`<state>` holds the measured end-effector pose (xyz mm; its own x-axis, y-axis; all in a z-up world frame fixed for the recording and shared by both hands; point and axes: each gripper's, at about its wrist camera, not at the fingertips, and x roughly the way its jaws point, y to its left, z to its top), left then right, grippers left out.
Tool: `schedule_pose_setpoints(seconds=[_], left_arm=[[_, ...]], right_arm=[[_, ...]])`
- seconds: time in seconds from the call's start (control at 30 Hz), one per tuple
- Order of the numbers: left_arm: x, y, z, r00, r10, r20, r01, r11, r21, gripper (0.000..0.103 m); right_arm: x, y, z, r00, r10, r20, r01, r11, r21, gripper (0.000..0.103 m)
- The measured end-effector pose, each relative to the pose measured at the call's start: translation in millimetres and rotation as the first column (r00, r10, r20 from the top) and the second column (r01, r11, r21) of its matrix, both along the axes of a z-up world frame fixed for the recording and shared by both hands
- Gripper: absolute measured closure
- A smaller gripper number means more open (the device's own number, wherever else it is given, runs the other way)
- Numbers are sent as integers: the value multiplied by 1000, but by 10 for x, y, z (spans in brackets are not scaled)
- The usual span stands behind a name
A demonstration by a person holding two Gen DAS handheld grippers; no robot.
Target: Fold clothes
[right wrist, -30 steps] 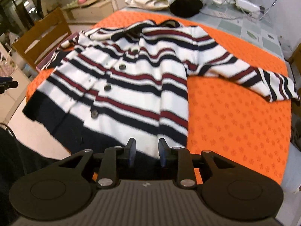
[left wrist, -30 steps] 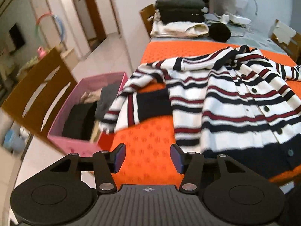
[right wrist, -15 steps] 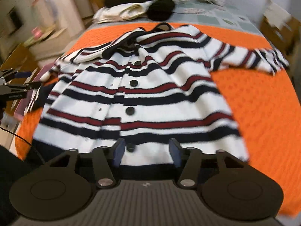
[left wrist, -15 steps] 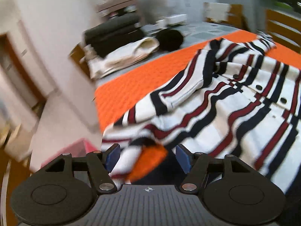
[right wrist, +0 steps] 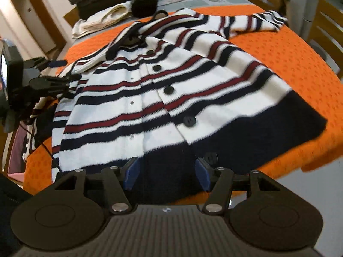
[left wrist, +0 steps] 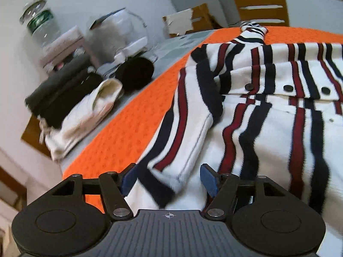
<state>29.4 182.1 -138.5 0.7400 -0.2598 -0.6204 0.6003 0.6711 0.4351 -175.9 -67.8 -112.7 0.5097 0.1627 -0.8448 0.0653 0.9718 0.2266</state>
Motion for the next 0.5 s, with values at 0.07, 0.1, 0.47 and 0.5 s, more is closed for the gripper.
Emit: schedule_pose_setpoints(seconds=[0.07, 0.1, 0.47, 0.5], left_arm=[[69, -35, -45, 1000, -15, 11, 14, 1000, 23, 81], [119, -27, -33, 1000, -3, 7, 3, 1000, 18, 89], [1157, 633, 497, 898, 420, -130, -440, 862, -254, 92], [1241, 695, 483, 881, 447, -154, -472, 844, -256, 91]], right_arm=[[-72, 22, -9, 1000, -27, 0, 27, 1000, -4, 39], [-108, 33, -11, 999, -40, -1, 40, 999, -4, 39], [-295, 80, -13, 996, -93, 8, 93, 995, -27, 39], [-303, 83, -14, 995, -96, 10, 97, 995, -27, 39]])
